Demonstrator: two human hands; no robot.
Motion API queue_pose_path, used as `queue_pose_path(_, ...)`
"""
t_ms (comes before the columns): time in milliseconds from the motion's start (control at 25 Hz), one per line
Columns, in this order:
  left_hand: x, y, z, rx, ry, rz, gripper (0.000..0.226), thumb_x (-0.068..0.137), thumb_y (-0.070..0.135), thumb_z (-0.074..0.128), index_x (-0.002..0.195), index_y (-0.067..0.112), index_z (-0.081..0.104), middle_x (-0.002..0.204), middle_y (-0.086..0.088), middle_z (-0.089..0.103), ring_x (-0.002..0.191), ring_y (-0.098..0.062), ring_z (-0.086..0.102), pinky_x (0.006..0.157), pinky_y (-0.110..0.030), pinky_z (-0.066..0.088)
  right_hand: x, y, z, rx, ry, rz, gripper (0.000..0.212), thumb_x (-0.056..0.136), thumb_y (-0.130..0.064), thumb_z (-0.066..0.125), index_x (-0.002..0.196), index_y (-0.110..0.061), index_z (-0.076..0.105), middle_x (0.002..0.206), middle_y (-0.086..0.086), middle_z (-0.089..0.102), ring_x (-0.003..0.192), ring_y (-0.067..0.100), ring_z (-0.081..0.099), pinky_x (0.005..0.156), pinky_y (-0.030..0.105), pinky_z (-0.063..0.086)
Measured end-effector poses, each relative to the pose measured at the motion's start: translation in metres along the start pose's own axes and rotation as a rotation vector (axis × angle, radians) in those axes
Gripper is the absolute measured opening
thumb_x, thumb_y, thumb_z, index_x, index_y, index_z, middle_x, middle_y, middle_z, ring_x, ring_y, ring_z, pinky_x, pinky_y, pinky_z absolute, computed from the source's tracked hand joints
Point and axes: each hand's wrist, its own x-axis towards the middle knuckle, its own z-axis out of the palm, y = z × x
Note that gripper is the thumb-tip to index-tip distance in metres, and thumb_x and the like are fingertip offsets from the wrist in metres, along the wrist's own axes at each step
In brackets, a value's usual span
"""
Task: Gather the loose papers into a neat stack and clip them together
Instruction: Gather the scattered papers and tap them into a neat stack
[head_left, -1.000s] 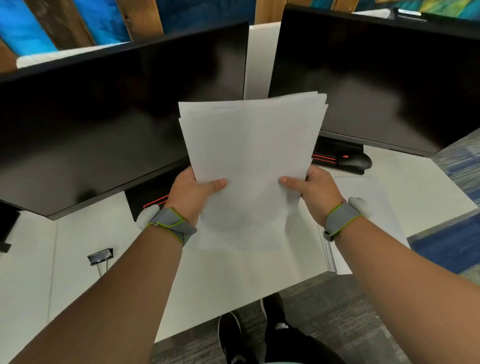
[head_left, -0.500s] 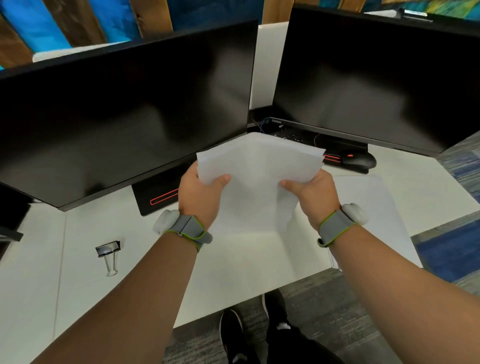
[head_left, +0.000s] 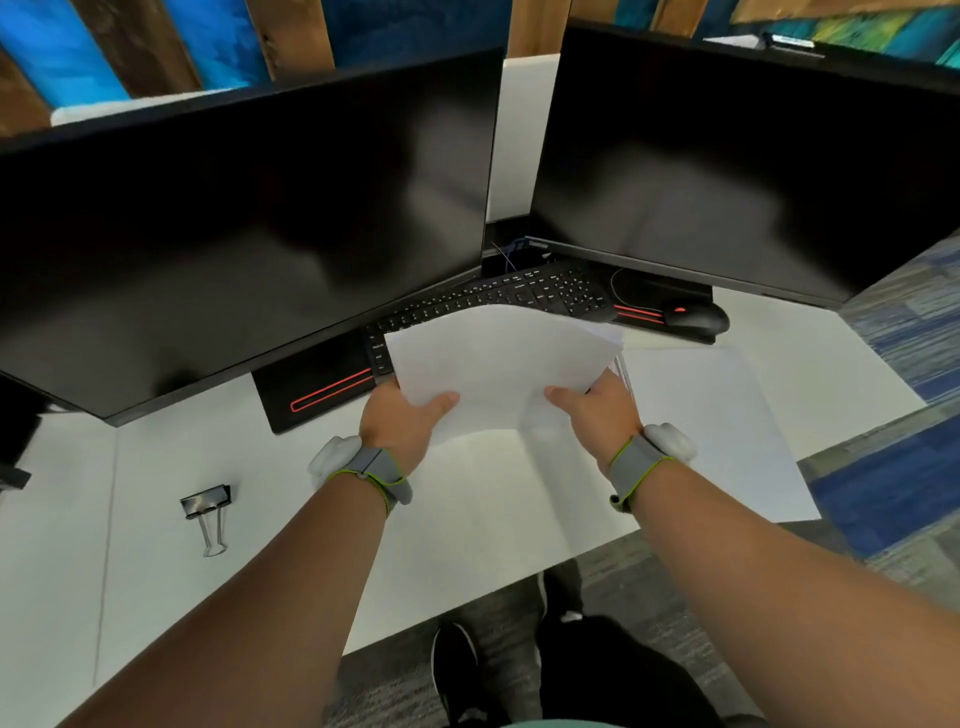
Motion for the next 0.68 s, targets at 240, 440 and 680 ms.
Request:
queue_pose_path(240,-0.002,0.005,0.009,-0.054,-0.026,-0.026,0.039,0.077,0.022,0.083,0.112,0.014,0.068,0.101,-0.001,0.071,0.093,-0.021,0.066,0.080,-0.027,0.046,0.005,0.002,-0.011,-0.039,-0.080,0.041,0.040,0.086,-0.009,0.064,0.125,-0.018,0.061,0.116,0.002,0.071,0.107,0.025,0.067,0.095,0.041,0.053)
queue_pose_path(440,0.005,0.009,0.043,0.021,0.012,-0.034,0.040,0.084,0.032,0.076,0.118,0.013,0.066,0.107,-0.002,0.072,0.098,-0.023,0.067,0.083,-0.029,0.049,0.027,0.008,-0.040,-0.130,-0.123,0.057,0.029,0.088,-0.009,0.057,0.116,-0.014,0.058,0.106,0.007,0.072,0.091,0.026,0.067,0.088,0.042,0.055)
queue_pose_path(680,0.005,0.032,0.140,0.007,-0.108,-0.080,0.040,0.082,0.031,0.077,0.118,0.017,0.064,0.104,0.005,0.070,0.096,-0.018,0.067,0.077,-0.026,0.050,0.067,0.030,-0.132,-0.157,-0.081,0.132,0.016,0.089,-0.022,0.063,0.105,-0.020,0.063,0.090,0.013,0.072,0.074,0.023,0.063,0.070,0.033,0.051)
